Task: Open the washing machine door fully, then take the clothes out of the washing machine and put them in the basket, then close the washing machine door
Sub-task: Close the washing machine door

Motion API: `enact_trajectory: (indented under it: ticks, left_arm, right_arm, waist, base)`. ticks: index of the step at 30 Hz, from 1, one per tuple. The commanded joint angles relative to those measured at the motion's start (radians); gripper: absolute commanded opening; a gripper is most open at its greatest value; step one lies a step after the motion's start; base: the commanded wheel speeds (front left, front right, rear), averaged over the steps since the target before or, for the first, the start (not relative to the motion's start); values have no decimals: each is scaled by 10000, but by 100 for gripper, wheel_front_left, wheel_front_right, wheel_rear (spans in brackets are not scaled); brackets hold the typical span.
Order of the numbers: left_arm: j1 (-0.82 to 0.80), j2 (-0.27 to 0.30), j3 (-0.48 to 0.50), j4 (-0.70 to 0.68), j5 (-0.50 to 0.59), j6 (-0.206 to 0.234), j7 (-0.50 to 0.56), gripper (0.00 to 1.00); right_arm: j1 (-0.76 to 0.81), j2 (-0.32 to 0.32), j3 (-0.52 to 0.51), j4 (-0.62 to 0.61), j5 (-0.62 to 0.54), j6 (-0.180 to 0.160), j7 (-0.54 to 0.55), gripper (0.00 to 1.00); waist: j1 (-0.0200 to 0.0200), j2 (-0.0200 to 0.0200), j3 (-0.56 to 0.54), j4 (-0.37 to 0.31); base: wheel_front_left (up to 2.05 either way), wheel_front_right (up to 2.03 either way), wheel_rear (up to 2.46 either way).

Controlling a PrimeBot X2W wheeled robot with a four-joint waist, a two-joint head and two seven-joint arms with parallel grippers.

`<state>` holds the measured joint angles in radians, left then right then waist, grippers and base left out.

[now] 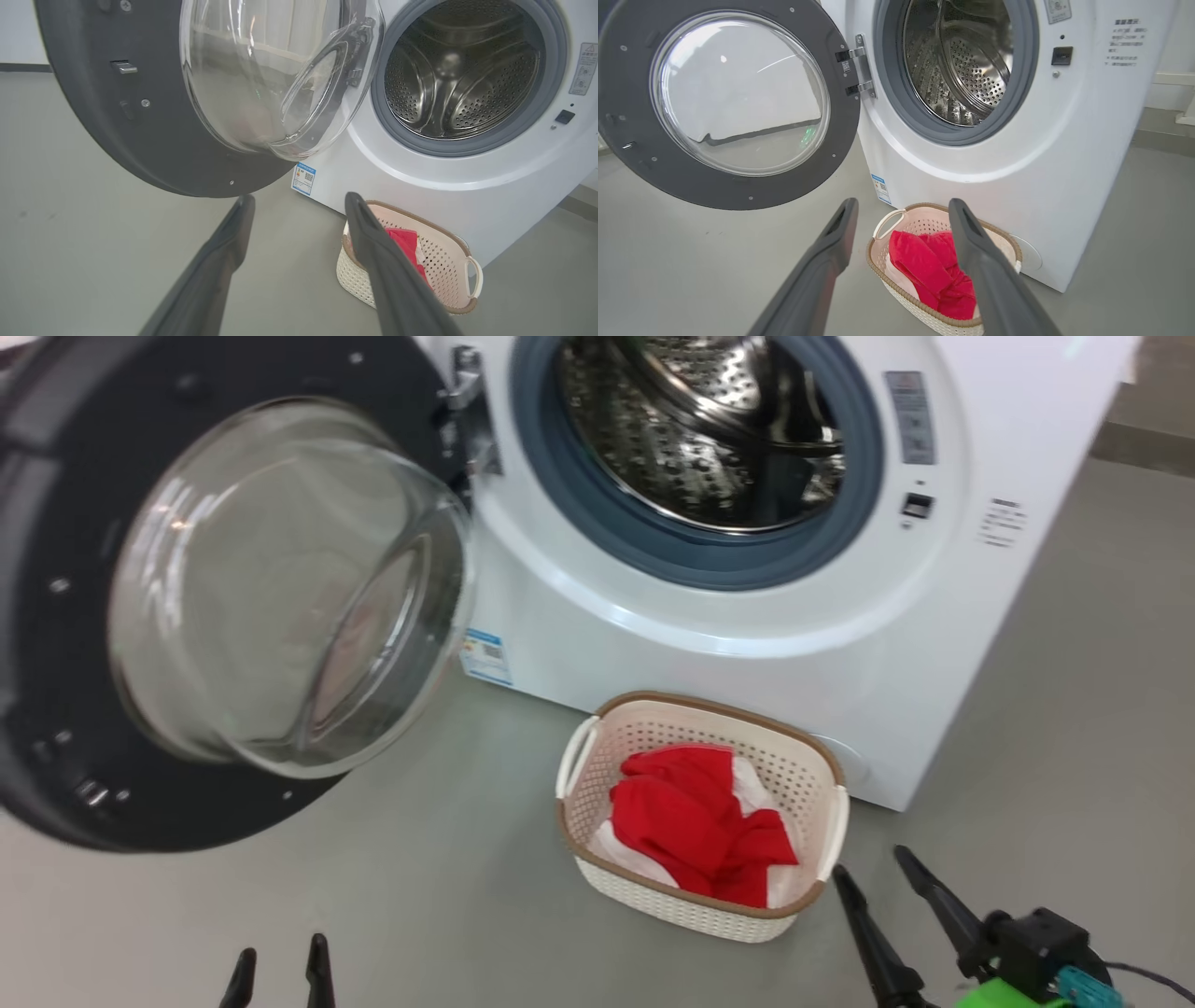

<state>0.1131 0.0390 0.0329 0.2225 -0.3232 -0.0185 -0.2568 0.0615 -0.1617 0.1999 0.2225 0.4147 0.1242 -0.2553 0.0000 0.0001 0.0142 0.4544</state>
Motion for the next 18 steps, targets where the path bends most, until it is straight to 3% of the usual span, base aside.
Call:
enact_trajectory:
  ticks: [1,9,18]
  left_arm:
    - [-97,112,295,-380,-145,149,-49,100]
    - [-114,112,282,-872,-784,653,-49,100]
    - [-110,112,233,-993,-861,763,-49,100]
  right_arm:
    - [-601,-234,422,-167,117,65,-65,100]
    - [-1627,-540,1369,237,404,65,-65,100]
    - [-1806,-586,1500,360,545,65,-65,100]
  waist:
    - [0,-1,219,682]
    - [0,-1,691,879]
    - [0,-1,695,867]
  base:
    - [0,0,0]
    - [0,0,0]
    - [0,0,0]
